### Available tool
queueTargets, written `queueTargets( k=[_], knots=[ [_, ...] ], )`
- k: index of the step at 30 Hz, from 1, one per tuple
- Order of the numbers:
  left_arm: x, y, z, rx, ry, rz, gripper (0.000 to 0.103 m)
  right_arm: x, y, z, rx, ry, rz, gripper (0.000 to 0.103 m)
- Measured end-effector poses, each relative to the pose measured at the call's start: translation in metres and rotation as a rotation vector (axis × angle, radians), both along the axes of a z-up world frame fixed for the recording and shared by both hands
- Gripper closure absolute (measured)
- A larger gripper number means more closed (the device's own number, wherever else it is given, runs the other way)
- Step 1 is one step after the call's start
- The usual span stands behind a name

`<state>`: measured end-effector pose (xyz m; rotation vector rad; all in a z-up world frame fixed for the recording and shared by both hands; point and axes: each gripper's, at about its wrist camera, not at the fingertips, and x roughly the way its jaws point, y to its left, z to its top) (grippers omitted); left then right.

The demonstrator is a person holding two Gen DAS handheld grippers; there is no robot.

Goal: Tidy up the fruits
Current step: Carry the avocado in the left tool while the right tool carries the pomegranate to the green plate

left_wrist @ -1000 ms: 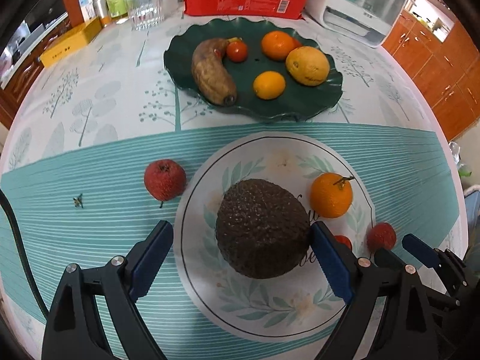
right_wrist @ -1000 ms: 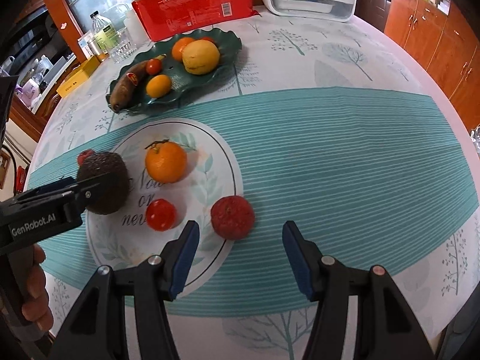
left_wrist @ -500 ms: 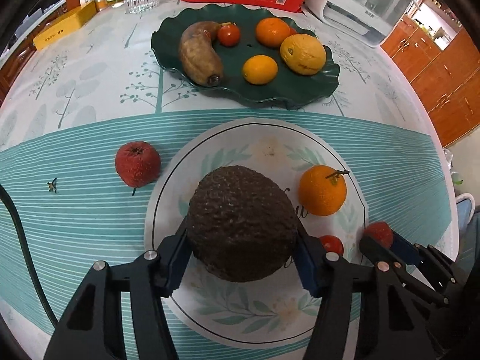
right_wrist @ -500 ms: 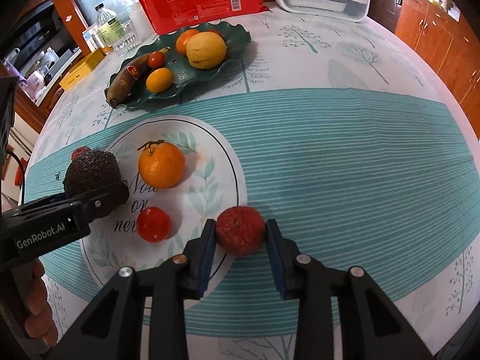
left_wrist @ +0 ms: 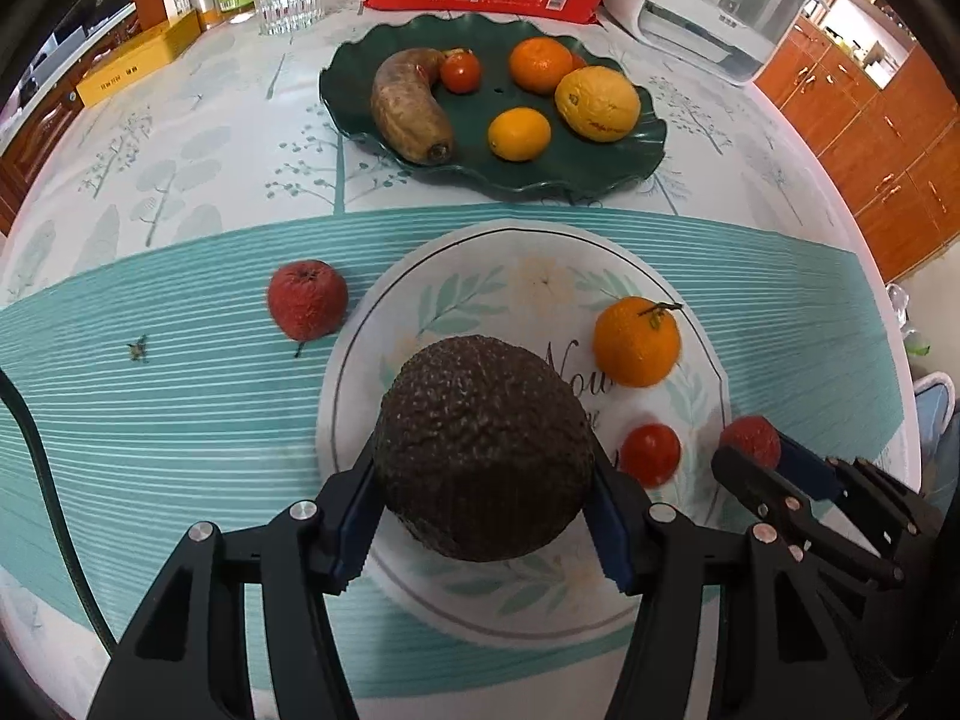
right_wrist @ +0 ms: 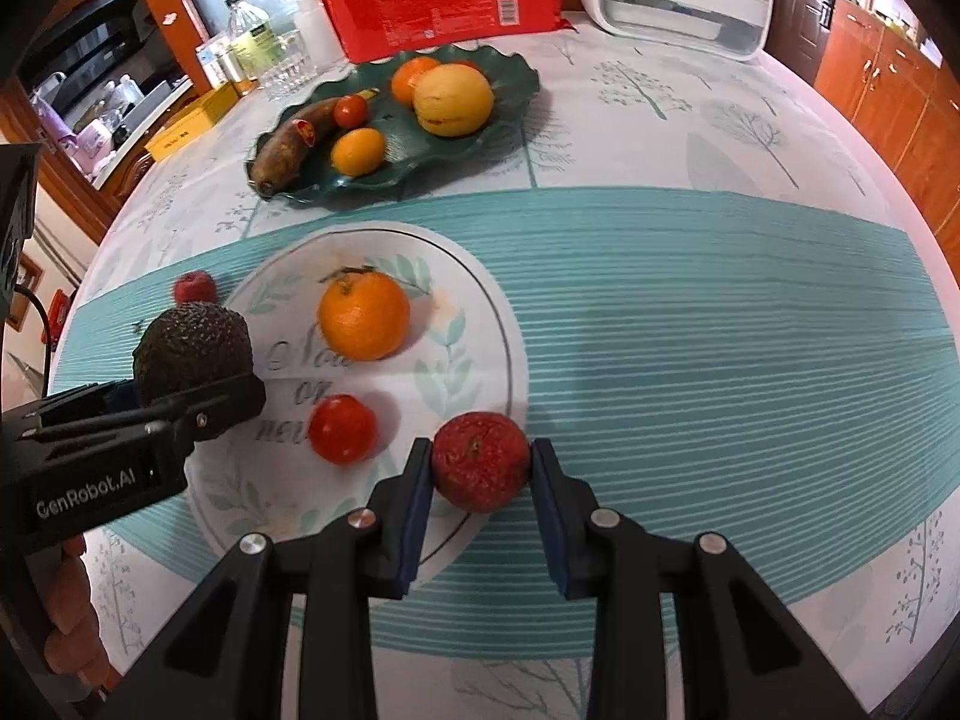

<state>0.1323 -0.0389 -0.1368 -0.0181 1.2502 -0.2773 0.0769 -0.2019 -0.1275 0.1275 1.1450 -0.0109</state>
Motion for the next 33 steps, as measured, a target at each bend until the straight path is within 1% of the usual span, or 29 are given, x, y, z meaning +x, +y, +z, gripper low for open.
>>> queueTargets(
  k=[6,11,15,18,21,23,28,31,33],
  knots=[
    [-0.003,0.005,0.034,-0.006,-0.009,-0.007,0.044,0.005,0.012,0.035,0.009,-0.056,0.054,0.071],
    [0.002,0.007,0.077,-0.012,-0.038,-0.038,0.044,0.018,0.018,0.070,0.018,-0.089,0.104,0.071],
    [0.019,0.010,0.131,0.022,-0.138,-0.071,0.044,0.034,0.018,0.115,0.003,-0.155,0.138,0.071],
    [0.036,0.013,0.174,0.046,-0.217,-0.085,0.044,0.051,0.015,0.158,-0.005,-0.224,0.160,0.071],
    [0.051,0.015,0.206,0.072,-0.271,-0.104,0.044,0.068,0.014,0.193,-0.020,-0.277,0.173,0.071],
    [0.063,0.011,0.224,0.104,-0.299,-0.130,0.044,0.081,0.013,0.213,-0.032,-0.305,0.177,0.071],
    [0.093,-0.004,0.256,0.202,-0.374,-0.199,0.044,0.120,0.011,0.248,-0.075,-0.359,0.175,0.071],
    [0.119,-0.016,0.261,0.265,-0.391,-0.240,0.044,0.145,0.008,0.250,-0.083,-0.360,0.162,0.071],
    [0.140,-0.020,0.258,0.298,-0.383,-0.241,0.044,0.163,0.007,0.243,-0.079,-0.344,0.152,0.071]
  ],
)
